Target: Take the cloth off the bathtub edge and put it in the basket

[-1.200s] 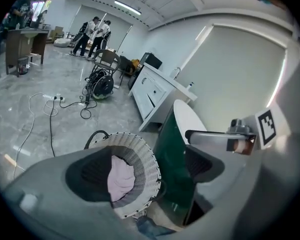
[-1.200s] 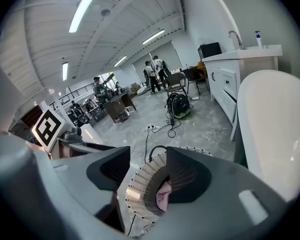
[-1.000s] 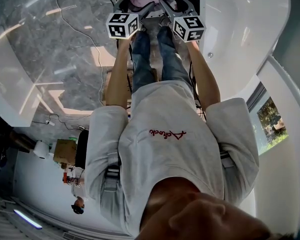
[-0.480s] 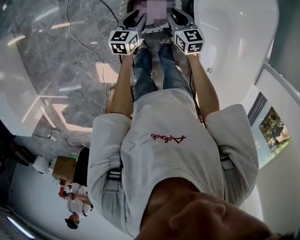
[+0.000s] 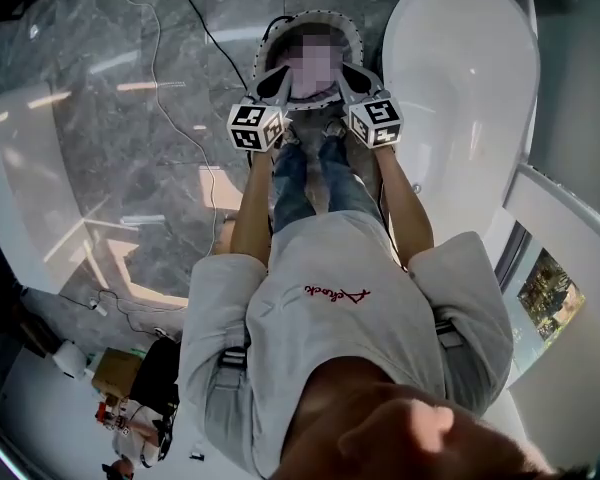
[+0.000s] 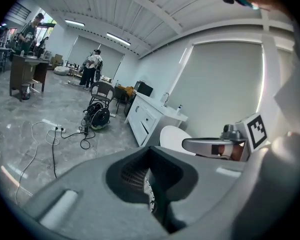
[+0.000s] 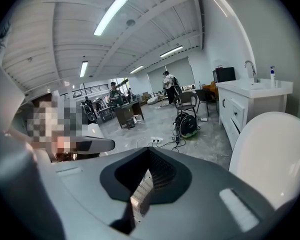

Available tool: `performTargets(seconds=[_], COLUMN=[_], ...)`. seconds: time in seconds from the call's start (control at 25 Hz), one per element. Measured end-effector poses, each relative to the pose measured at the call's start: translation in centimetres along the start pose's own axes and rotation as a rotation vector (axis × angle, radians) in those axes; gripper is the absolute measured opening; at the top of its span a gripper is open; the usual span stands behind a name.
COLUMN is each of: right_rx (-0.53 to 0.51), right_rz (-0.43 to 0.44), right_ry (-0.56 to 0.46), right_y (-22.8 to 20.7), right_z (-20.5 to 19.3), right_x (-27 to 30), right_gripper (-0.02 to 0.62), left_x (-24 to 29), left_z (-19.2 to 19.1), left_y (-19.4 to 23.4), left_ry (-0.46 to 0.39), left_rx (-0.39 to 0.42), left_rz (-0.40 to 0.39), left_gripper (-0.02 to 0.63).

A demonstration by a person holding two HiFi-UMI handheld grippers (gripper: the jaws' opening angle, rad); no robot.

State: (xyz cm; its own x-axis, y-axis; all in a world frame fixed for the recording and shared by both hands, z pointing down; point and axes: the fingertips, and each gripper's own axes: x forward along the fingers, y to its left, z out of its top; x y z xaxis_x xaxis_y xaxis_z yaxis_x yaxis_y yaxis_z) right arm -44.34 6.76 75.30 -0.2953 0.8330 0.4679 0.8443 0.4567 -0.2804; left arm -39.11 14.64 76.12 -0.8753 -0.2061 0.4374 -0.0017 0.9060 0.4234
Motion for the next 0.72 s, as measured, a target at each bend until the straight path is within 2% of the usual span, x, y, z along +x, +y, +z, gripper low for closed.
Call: performTargets(seconds=[0.16, 0.36, 0.72], right_rx=[-0.02, -0.062, -0.145], right_rz=[0.0, -0.008, 0.003], right_ry=[-0.024, -0.065, -0.223], right_y=[-0.3, -0.2, 1.5], right_z=[1.3, 4.4, 15.2], right_x=[-0.4, -1.3, -3.2], right_gripper=[0.005, 0.005, 0.005], left_x=[-0.1, -0.9, -3.1], left_z=[1.3, 4.7, 15.6], left_y=[0.0, -0.5, -1.9], left_ry=[-0.015, -0.058, -0.177], left_rx=[0.021, 0.057, 0.132], left_rz=[0.008, 0.018, -0.012], left_gripper=[0.0, -0.002, -0.002])
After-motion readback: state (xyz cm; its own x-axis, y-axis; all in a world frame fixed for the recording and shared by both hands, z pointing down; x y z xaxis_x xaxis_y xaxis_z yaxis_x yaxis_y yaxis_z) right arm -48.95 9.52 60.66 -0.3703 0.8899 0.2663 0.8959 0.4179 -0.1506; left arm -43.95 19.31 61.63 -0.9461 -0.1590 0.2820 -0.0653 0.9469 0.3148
